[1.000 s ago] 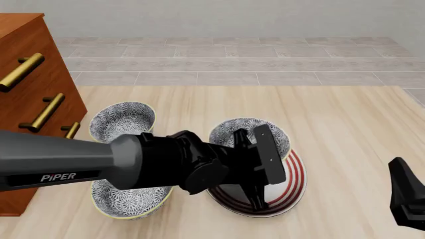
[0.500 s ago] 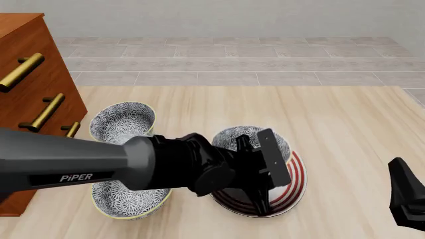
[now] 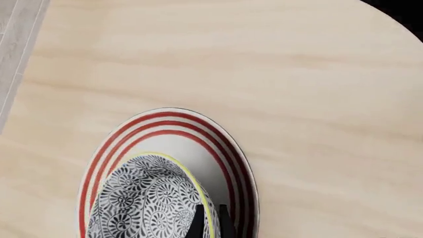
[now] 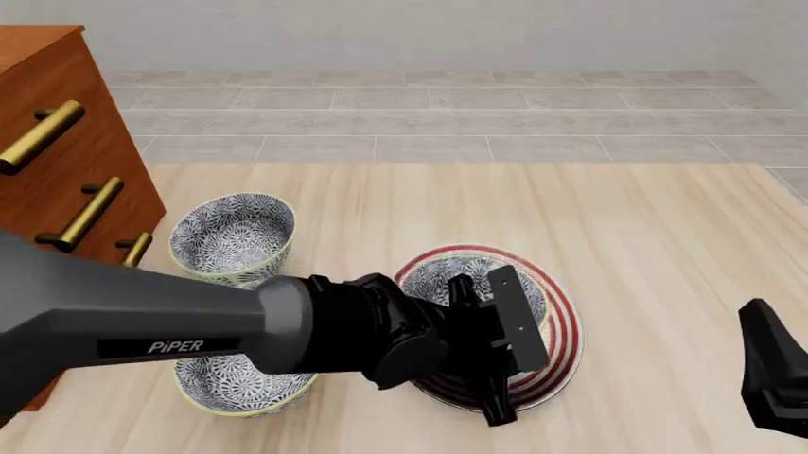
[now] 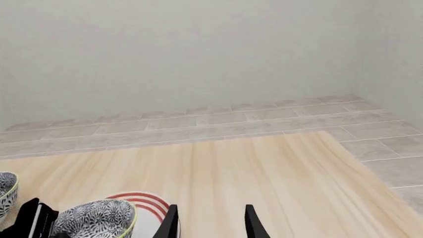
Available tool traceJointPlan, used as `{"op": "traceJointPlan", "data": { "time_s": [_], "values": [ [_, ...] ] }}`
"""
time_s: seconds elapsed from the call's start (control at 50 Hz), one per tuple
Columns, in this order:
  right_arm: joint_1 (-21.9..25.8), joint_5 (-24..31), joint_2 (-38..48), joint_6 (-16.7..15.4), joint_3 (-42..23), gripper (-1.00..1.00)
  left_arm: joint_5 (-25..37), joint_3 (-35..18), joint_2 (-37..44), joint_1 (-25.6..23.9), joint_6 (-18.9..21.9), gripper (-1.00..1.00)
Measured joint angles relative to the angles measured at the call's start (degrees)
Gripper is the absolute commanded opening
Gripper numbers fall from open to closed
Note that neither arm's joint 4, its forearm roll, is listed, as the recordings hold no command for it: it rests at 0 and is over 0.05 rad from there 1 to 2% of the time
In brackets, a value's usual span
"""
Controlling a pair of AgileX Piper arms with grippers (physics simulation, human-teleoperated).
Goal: Put the bowl at the front on the plate.
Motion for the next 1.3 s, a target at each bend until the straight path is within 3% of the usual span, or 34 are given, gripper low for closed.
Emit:
{"op": "traceJointPlan", "data": {
  "time_s": [0.9,0.92,1.3],
  "values": [
    [0.02,0.04,0.00,0.02,-0.19,1.00,-1.33,2.13,-0.13,-1.50,-1.15,-1.00],
    [0.02,0.04,0.00,0.02,-0.19,1.00,-1.33,2.17,-0.17,-1.54,-1.11,1.00],
    [0.03,0.07,0.00,0.01,-0.22,1.00,-1.52,2.75,-1.44,-2.35,0.03,1.00]
  ]
}}
